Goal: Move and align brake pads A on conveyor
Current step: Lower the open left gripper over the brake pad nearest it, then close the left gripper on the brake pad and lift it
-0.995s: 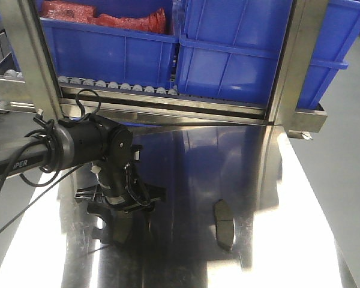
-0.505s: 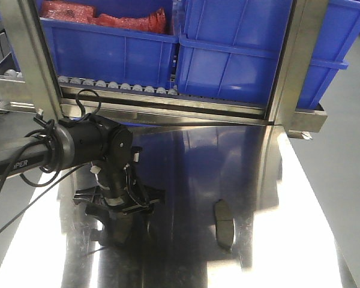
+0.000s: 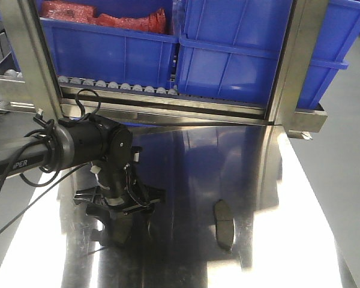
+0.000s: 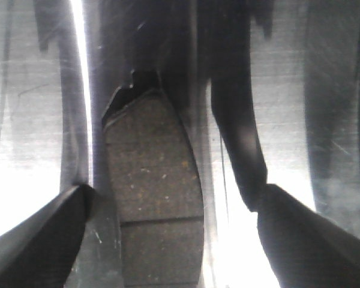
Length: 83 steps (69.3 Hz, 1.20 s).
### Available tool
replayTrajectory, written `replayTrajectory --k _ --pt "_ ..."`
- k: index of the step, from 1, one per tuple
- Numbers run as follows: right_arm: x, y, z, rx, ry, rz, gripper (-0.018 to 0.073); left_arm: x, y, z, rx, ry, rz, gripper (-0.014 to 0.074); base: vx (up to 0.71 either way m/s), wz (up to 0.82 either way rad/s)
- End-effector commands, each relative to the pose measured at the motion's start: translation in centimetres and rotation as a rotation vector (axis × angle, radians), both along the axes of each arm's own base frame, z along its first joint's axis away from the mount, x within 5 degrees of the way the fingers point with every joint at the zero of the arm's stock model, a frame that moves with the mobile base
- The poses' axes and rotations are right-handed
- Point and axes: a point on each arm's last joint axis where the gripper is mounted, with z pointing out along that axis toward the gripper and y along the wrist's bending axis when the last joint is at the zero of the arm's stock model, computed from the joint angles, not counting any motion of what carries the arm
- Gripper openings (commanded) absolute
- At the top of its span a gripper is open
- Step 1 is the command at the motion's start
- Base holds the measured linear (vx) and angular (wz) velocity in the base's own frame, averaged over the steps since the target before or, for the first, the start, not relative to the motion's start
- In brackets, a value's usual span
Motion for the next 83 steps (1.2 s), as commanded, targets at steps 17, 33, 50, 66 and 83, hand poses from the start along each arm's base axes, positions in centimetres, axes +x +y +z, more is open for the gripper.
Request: replayTrajectory --k 17,33,50,66,83 --pt "0.2 0.0 1.4 -0.007 -0.085 -0.002 0.0589 0.3 0.0 3.0 -0.043 -0.09 0.007 0.0316 0.0 0.0" --pt "0.2 0.0 1.4 -0.007 -0.085 -0.002 0.0589 0.4 0.0 2.6 -0.029 -0.095 -0.041 -0.0008 0.0 0.0" --pt "0.2 0.0 1.4 -0.007 -0.085 -0.002 0.0589 0.3 0.1 3.8 -0.03 -0.132 -0.062 -0.0008 0.0 0.0" --pt "0.2 0.0 1.4 -0.007 -0.085 -0.002 0.0589 -0.8 0.9 8.4 -0.008 -0.259 -0.106 -0.0006 0.0 0.0" --pt "0.2 0.0 1.4 -0.007 -0.085 -0.002 0.0589 -3.0 3.0 14.3 0.014 -0.403 -0.12 -0.0006 0.0 0.0"
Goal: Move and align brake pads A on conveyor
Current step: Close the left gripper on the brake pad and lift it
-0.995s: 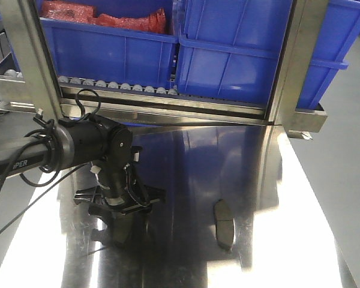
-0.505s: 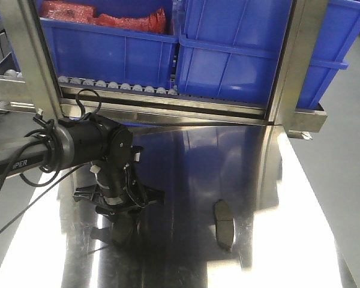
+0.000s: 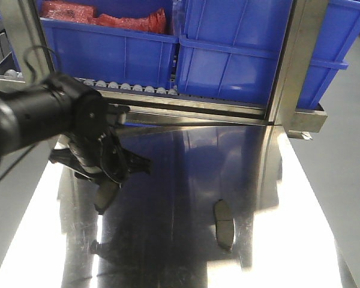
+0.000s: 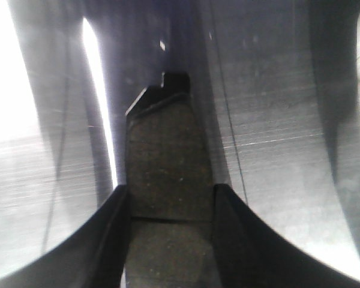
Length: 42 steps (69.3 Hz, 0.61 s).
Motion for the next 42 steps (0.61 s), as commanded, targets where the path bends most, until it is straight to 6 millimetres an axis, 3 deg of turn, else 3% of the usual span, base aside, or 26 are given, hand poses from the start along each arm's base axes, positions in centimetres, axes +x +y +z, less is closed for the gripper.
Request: replayTrajectory --k 1,16,42 --pt "0.2 0.0 1.4 -0.007 -0.085 -0.002 0.0589 -1.4 1.0 5.1 -0.028 -0.144 -0.014 -0.0006 0.0 0.0" --pt "0.2 0.0 1.4 -0.007 -0.085 -0.002 0.0589 -5.4 3.8 9.2 -0.063 -0.292 -0.001 -0.0006 0.0 0.0" --pt "0.2 0.0 1.4 -0.007 -0.085 -0.002 0.0589 -14.7 10.5 10.4 -0.118 -0.46 0.054 -0.0006 0.0 0.0"
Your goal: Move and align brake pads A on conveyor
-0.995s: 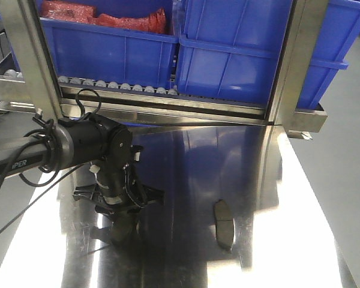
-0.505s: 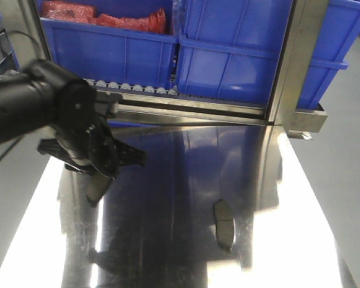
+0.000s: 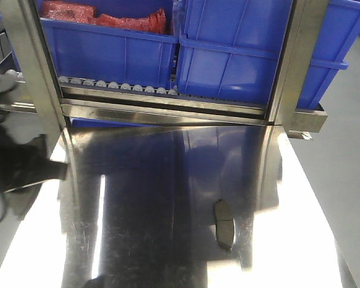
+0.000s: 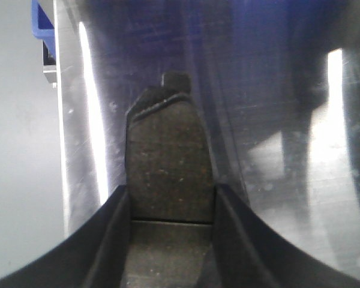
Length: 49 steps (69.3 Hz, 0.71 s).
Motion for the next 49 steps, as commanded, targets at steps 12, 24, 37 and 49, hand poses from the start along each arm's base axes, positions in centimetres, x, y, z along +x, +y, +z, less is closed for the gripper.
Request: replayTrajectory --k 12,24,37,49 --pt "0.2 0.0 1.4 -0.007 -0.085 -0.002 0.0589 -5.5 5.0 0.5 -0.064 -0.178 0.098 -0.0006 0.0 0.0" --pt "0.2 0.0 1.4 -0.007 -0.085 -0.002 0.0589 -9.5 7.8 -0.4 -0.08 -0.247 0.189 -0.0006 0.0 0.0" --pt "0.2 0.0 1.4 -0.007 -0.085 -0.002 0.0589 -13.1 9.3 -2.1 -0.088 -0.294 0.252 -0.0006 0.0 0.0" --pt "0.2 0.0 1.4 -0.007 -0.085 -0.002 0.0589 -15.0 9.4 -3.7 -0.048 -0.334 0.156 -0.0006 0.0 0.0"
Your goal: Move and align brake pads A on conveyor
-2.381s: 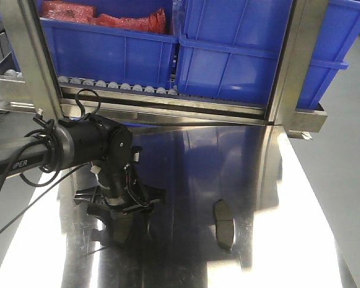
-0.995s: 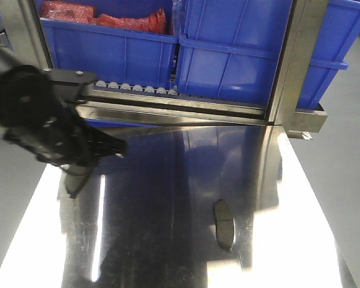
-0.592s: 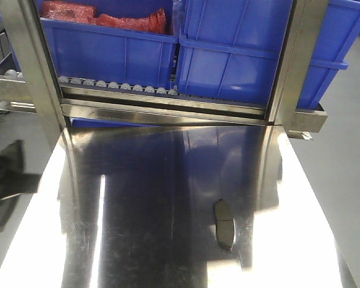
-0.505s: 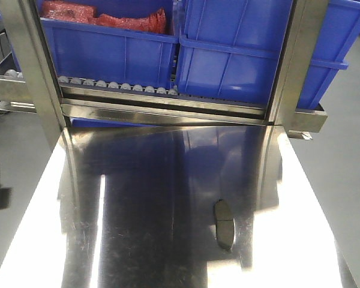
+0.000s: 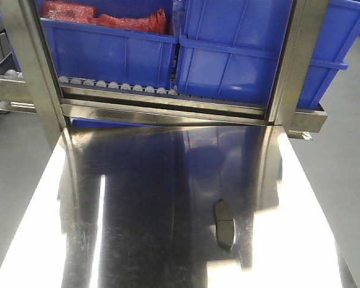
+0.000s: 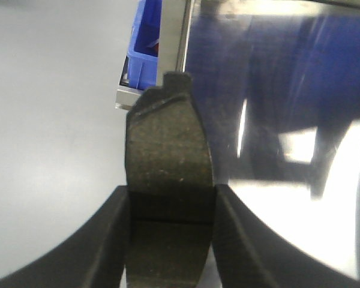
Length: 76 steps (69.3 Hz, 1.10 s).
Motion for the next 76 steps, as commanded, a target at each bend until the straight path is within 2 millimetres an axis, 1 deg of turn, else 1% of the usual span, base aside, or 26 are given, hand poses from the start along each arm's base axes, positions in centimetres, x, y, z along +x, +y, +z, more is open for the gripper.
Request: replayTrajectory --k 1,11,28,39,76 --pt "0.2 0.0 1.4 -0.007 -0.085 -0.002 0.0589 -0.3 -0.2 0.4 0.034 -0.102 -0.077 -0.0006 0.0 0.0" --pt "0.2 0.0 1.4 -0.007 -0.085 -0.002 0.0589 -0.9 -0.5 -0.6 0.059 -0.129 -0.154 -0.0006 0.0 0.0" --pt "0.2 0.0 1.4 -0.007 -0.085 -0.002 0.0589 -1.5 -0.7 -0.4 0.069 -0.249 -0.197 -0.0006 0.0 0.0" --pt "0.2 0.0 1.4 -0.007 -0.085 -0.002 0.0589 -1.5 -0.7 -0.4 0.104 -0.252 -0.217 -0.0006 0.0 0.0" --pt "0.2 0.0 1.4 -0.007 -0.085 -0.002 0.0589 -1.5 -0.6 -0.3 0.106 -0.262 -0.217 -0.0006 0.0 0.0"
